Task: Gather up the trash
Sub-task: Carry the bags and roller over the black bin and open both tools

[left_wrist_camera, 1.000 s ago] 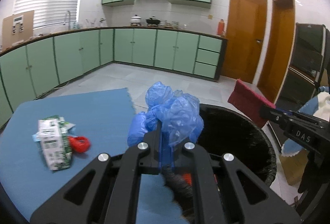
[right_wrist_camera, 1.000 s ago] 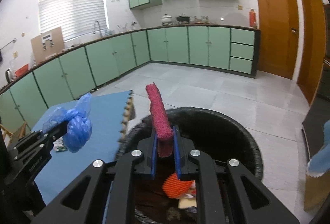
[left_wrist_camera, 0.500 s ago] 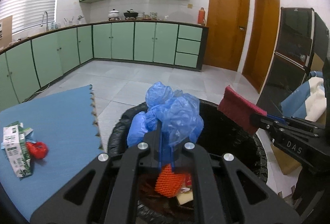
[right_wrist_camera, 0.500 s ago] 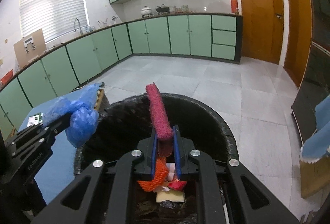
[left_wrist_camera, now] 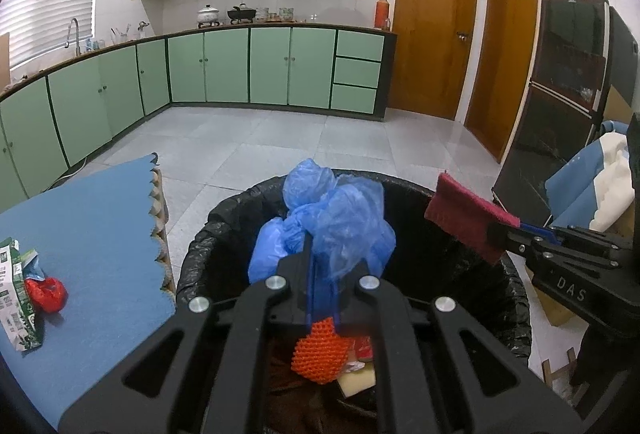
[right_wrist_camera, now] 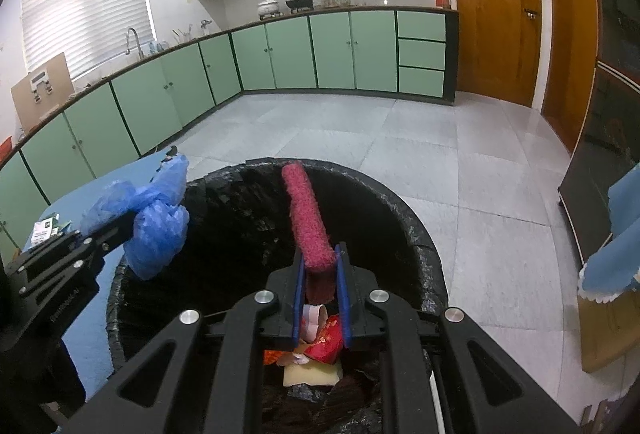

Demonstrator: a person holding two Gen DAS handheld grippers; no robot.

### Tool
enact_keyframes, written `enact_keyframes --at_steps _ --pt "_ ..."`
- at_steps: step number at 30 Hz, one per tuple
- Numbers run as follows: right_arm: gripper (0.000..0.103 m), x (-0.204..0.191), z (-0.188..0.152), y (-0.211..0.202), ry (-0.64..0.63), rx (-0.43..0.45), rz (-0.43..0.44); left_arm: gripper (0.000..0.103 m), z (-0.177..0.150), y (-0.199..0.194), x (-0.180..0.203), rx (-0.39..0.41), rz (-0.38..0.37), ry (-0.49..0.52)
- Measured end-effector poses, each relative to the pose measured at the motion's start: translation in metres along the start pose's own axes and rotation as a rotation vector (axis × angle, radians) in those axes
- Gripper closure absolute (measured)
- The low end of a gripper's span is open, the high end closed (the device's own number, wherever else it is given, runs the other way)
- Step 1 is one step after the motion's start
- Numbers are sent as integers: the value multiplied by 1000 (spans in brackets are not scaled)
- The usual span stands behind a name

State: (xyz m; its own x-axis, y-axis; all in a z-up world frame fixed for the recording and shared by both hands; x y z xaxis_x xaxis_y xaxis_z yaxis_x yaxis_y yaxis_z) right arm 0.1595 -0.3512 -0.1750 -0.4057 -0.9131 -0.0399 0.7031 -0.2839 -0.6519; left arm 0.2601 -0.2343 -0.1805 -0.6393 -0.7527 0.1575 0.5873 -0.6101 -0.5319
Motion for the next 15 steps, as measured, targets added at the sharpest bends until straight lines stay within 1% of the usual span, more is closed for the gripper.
enact_keyframes --at_steps 1,2,3,4,5,6,7,8,9,10,11,12,13,14,15 --pt "86 -2 0 0 0 -2 -1 93 0 1 -1 -4 -4 -5" --pt "86 -3 0 0 1 -1 -6 89 0 2 -1 -6 -5 -8" --pt "85 -1 0 1 1 -1 -7 78 0 3 -2 -9 -8 -15" --pt "84 -2 2 2 2 -3 -9 73 1 3 -2 -10 -14 -21" --pt "81 -1 2 1 3 -1 -14 64 0 3 -3 -7 -18 -28" --pt "75 0 3 1 4 3 -19 59 0 3 -4 -5 -19 -32" --pt "71 1 4 0 6 7 -27 57 0 2 -5 -3 -19 -35" --pt "59 2 5 -1 10 12 -35 52 0 1 -7 0 -17 -38" --pt "42 4 4 -1 13 18 -41 44 1 -2 -9 7 -10 -40" --pt "33 6 5 -3 19 30 -50 39 2 -3 -11 12 -5 -41" --pt "18 7 7 -6 25 45 -58 28 3 -7 -13 22 3 -44" --pt "12 7 7 -8 25 53 -57 18 4 -10 -16 30 14 -48" --pt "11 6 8 -10 28 60 -56 15 5 -13 -20 38 25 -52" --pt "7 5 10 -12 32 64 -56 13 6 -17 -23 45 32 -56" --pt "6 4 10 -14 36 72 -58 13 6 -20 -26 50 41 -60"
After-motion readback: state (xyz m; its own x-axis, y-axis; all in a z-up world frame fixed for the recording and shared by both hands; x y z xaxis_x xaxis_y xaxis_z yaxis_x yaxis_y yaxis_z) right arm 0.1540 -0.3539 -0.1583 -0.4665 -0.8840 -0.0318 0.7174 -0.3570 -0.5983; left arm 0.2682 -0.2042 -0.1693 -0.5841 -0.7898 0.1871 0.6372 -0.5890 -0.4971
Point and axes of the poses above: each gripper's, at about its wrist camera, not at the fingertips, and y roughly the way its jaws point, x to its right, z to its top, the point moved 9 cm from there along y, roughly the way its jaws point, and after that the axes turned 9 degrees about -z, right-handed, at the moved point
